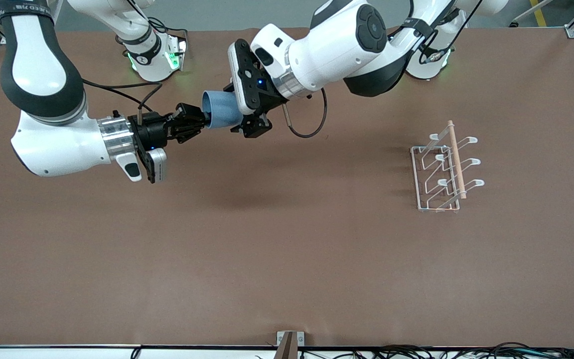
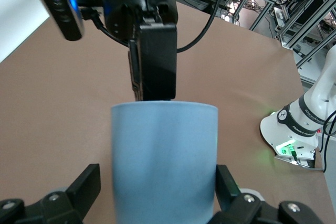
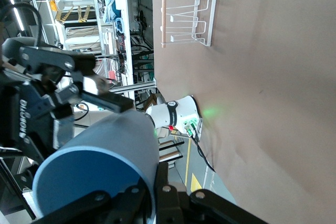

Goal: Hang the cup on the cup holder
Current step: 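Grasp the cup body with the left gripper beside the right gripper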

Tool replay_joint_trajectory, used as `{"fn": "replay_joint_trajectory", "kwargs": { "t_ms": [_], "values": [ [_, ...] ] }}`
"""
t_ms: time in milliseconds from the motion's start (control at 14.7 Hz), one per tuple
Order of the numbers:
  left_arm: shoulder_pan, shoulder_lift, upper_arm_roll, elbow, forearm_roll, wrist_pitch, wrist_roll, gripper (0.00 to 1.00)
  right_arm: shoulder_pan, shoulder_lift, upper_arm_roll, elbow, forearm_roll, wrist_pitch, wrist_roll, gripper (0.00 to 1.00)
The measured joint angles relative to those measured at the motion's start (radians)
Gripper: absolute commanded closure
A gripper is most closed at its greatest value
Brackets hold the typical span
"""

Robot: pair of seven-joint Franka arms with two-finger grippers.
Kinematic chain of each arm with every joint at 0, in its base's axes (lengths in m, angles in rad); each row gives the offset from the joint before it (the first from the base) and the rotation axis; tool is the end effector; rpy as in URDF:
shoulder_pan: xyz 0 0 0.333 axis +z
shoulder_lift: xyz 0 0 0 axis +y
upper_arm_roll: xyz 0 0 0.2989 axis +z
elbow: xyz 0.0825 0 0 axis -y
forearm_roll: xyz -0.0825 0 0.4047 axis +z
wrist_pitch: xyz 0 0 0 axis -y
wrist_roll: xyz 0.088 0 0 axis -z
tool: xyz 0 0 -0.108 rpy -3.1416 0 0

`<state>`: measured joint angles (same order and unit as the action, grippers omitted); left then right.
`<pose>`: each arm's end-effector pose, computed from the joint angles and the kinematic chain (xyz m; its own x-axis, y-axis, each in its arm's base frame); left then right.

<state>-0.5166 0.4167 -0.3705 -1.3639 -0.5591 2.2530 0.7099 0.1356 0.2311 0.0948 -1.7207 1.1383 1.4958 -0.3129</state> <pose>0.4906 -0.5447 0.5361 0.3148 -0.6749 0.6674 -0.9468 -0.1743 0.2704 0.5725 0.2365 0.4599 0.9041 0.4112 -0.1159 0.0429 -0.3573 -0.9330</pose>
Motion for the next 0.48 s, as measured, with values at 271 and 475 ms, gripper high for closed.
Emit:
{"fn": "replay_joint_trajectory", "kwargs": {
  "t_ms": [271,475],
  "values": [
    [-0.007,0.009,0.001,0.000,0.007,-0.014,0.000,0.26,0.012,0.002,-0.001,0.005,-0.001,0.001,0.010,0.99],
    [-0.009,0.009,-0.001,0.002,0.036,-0.020,-0.008,0.55,0.013,0.004,-0.001,0.005,-0.001,0.006,0.009,0.03]
  ]
}}
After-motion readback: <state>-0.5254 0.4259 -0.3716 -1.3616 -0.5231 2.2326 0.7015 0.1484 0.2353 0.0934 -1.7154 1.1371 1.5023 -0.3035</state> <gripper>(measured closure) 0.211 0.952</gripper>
